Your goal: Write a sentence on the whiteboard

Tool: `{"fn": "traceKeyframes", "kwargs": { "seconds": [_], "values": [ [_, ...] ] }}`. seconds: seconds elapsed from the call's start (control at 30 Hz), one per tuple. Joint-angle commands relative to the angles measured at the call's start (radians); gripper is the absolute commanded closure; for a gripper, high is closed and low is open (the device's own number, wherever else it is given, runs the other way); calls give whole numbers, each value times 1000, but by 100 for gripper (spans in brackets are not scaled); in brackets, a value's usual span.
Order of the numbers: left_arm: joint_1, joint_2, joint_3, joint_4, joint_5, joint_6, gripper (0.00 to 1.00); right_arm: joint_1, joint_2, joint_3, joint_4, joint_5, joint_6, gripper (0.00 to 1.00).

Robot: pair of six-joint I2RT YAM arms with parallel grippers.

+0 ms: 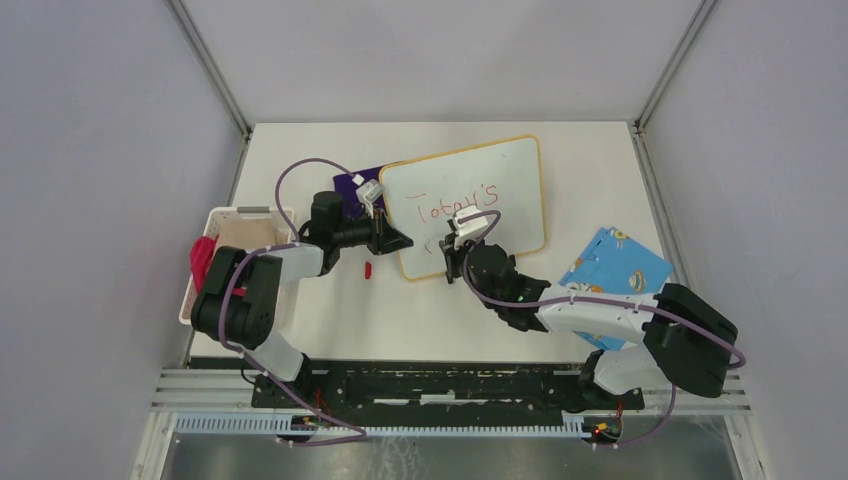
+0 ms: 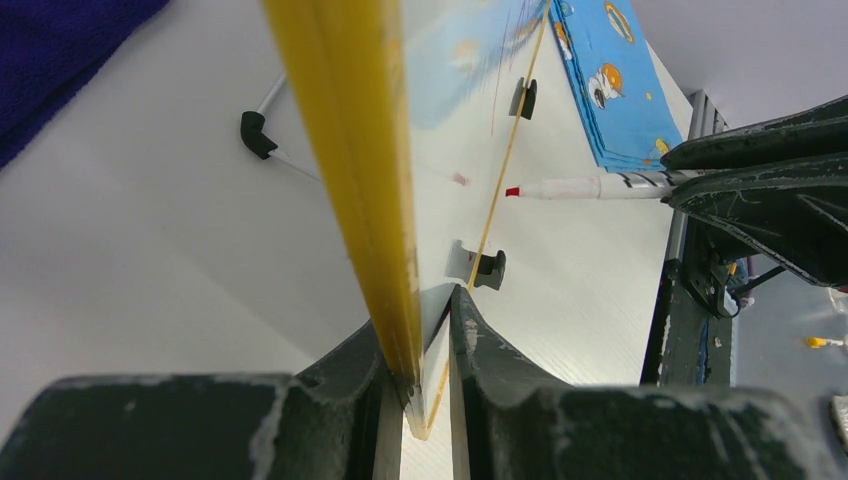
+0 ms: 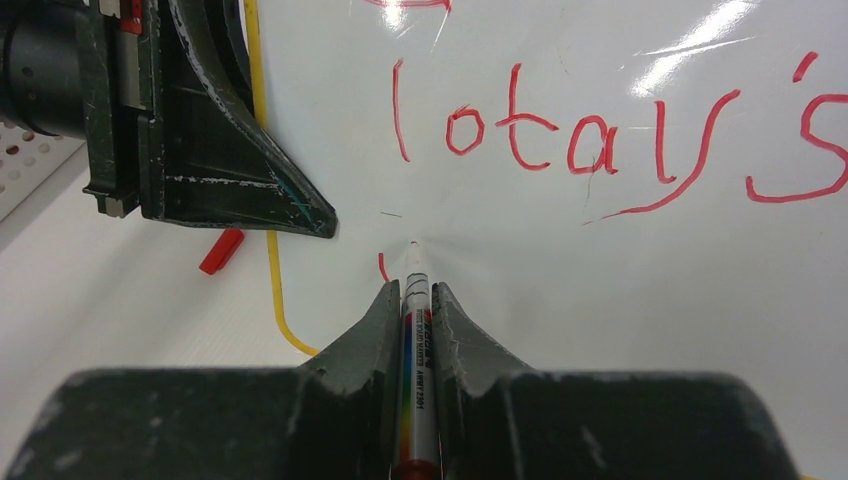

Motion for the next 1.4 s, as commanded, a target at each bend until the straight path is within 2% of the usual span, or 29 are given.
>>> {"fn": "traceKeyframes", "kwargs": {
  "seconds": [0.0, 0.77, 1.37],
  "values": [
    [-11, 46, -10, -108, -176, 106, 98, -2, 11, 40, 30, -21, -1, 100],
    [-11, 46, -8, -109, -174, 104, 98, -10, 30, -9, -7, -23, 30, 100],
    [-14, 44, -9, -109, -175, 104, 98, 15, 46, -64, 5, -125, 65, 100]
  ]
}}
